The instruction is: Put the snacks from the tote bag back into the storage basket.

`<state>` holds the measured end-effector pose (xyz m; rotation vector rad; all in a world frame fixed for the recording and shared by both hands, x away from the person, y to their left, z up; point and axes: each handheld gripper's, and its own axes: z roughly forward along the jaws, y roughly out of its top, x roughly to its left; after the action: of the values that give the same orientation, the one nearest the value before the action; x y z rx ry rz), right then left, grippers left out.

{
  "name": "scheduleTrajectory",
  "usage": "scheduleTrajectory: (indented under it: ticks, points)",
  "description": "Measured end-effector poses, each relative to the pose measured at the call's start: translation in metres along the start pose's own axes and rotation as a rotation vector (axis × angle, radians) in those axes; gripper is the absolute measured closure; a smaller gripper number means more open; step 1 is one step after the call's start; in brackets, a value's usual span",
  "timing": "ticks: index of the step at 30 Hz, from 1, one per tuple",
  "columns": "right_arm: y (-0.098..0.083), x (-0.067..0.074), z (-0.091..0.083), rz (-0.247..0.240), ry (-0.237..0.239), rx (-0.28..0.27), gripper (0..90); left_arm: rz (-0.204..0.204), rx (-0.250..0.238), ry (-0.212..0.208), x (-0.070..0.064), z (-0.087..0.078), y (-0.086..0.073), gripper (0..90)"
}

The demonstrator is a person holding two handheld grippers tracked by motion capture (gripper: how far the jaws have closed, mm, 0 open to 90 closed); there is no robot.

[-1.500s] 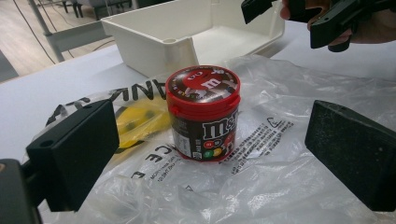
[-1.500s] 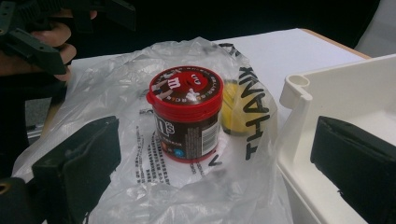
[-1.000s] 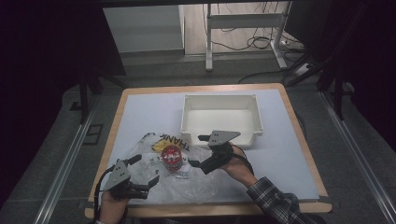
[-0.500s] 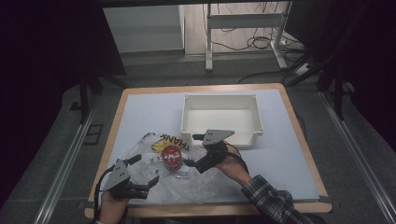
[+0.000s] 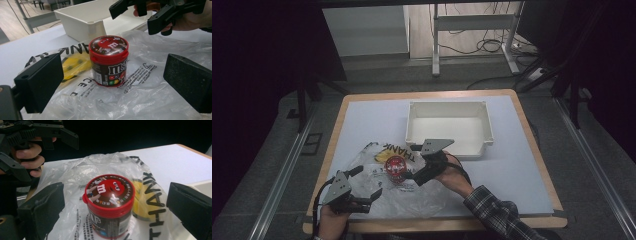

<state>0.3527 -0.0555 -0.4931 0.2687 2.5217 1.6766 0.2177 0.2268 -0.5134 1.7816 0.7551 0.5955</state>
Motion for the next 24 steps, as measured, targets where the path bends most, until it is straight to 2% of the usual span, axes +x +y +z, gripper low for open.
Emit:
scheduleTrajectory:
  ticks: [13,24]
  points:
    - [-0.002,0.003,0.024,-0.001,0.029,0.079,2.0,0.001,0.0,-0.001,0.0,0.0,0.0,2.7]
    - [0.001,0.007,0.04,0.024,0.048,0.15,2.2,0.002,0.001,-0.003,0.0,0.0,0.0,2.7]
